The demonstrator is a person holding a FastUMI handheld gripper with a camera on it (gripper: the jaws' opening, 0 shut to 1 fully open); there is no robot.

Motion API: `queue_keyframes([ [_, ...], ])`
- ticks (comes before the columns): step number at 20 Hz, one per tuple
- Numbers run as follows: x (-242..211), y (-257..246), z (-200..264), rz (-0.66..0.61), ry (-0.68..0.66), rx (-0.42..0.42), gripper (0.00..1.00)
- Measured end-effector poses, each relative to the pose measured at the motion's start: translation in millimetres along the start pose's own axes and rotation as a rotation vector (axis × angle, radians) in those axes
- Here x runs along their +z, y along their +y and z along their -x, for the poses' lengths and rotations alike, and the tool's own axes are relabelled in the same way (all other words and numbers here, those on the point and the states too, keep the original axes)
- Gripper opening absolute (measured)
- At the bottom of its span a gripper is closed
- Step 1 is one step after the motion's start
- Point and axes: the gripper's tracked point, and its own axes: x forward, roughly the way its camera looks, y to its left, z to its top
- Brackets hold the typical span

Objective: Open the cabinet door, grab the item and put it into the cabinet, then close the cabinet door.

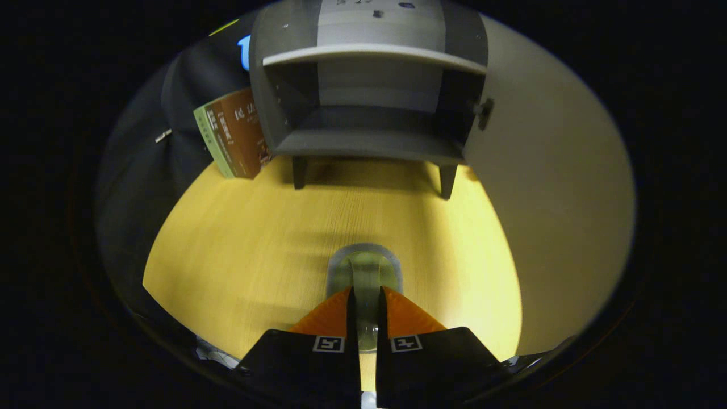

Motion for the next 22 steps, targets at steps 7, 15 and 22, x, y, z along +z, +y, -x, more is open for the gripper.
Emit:
queue_keyframes([
  [7,117,-14,49,0.012,-0.228,-0.028,0.14],
  [15,240,-18,75,0.038,-0.431,-0.04,0.14],
  [22,335,-9,67,0.044,-0.553,-0.014,0.14],
])
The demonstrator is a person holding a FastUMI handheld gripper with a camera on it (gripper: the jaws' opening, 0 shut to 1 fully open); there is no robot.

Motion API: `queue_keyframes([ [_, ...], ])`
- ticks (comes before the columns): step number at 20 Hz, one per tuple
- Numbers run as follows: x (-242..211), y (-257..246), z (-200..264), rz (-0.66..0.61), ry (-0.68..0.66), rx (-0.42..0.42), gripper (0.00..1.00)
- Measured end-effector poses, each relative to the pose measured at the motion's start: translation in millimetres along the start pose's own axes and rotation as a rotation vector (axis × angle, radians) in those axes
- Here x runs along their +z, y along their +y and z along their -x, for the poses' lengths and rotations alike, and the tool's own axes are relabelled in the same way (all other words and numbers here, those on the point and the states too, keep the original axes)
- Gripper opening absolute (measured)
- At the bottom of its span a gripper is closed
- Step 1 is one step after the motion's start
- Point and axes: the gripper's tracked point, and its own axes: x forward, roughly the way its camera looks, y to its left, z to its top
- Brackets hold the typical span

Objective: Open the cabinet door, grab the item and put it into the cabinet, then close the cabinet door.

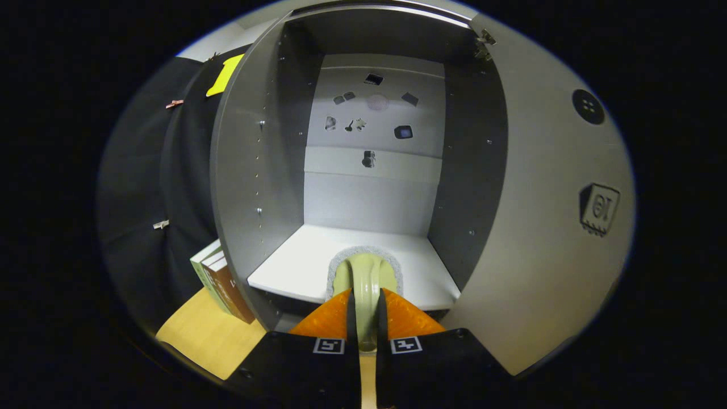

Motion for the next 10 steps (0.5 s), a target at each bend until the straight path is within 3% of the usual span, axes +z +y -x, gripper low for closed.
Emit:
queue_keyframes([
  [6,32,7,-63,-0.018,-0.019,0.015,0.14],
  [10,27,8,-110,-0.056,0.013,0.008,0.14],
])
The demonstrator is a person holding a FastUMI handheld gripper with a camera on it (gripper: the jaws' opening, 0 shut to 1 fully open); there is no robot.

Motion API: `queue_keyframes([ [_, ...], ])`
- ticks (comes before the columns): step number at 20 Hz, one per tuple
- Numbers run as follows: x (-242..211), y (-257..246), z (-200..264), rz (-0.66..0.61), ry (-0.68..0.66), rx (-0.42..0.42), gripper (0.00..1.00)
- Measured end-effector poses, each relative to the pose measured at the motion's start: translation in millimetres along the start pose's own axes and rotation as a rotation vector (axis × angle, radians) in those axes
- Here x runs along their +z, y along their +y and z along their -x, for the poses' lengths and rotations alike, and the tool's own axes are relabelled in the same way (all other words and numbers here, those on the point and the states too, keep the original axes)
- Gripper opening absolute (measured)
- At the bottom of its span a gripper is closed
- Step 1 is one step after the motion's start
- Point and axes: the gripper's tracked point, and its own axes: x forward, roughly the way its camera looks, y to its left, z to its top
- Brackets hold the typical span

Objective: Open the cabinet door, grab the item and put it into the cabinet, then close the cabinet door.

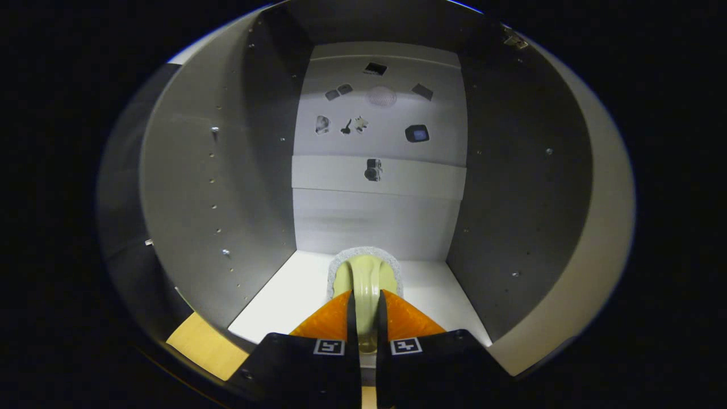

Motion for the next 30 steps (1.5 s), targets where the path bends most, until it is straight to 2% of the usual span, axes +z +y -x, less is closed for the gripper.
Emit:
queue_keyframes([
  [3,-16,-3,-23,0.003,0.038,-0.022,0.14],
  [9,-13,-4,-45,0.005,-0.002,-0.048,0.18],
  [14,-21,1,-56,0.023,0.005,-0.034,0.36],
  [19,13,12,-36,0.093,-0.128,-0.015,0.39],
  [20,19,17,-29,0.1,-0.149,-0.001,0.46],
  [22,29,24,-5,0.101,-0.179,0.024,0.53],
  [27,36,32,65,0.053,-0.222,0.063,0.97],
  [30,34,27,105,0.026,-0.246,0.045,0.98],
])
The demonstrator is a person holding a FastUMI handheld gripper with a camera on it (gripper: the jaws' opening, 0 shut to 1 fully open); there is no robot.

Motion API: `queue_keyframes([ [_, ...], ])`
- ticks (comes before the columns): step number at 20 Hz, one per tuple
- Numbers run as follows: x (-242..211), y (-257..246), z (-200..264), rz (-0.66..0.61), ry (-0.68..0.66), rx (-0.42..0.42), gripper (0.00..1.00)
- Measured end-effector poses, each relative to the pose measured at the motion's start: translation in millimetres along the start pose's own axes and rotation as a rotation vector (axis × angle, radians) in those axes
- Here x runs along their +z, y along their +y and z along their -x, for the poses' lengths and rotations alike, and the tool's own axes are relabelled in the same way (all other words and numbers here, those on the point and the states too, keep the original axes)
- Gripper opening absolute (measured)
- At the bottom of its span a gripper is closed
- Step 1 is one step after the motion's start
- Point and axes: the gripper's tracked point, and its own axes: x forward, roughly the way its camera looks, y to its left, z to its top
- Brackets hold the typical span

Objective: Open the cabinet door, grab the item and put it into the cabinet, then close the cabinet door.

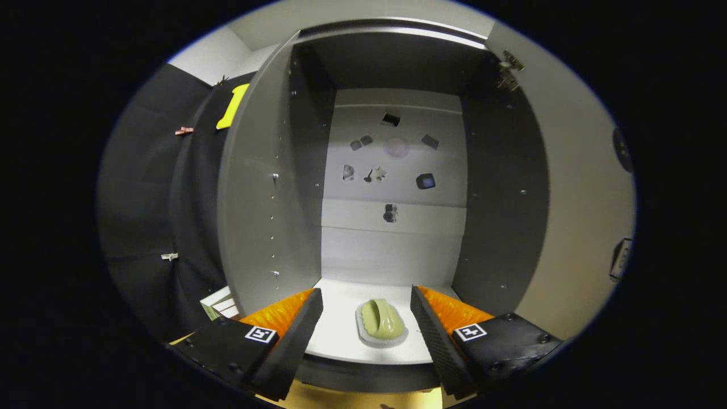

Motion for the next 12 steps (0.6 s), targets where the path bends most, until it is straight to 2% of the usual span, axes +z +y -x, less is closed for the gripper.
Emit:
queue_keyframes([
  [8,29,-2,112,-0.011,-0.074,-0.022,0.98],
  [12,25,-18,184,0.0,-0.043,-0.104,0.98],
])
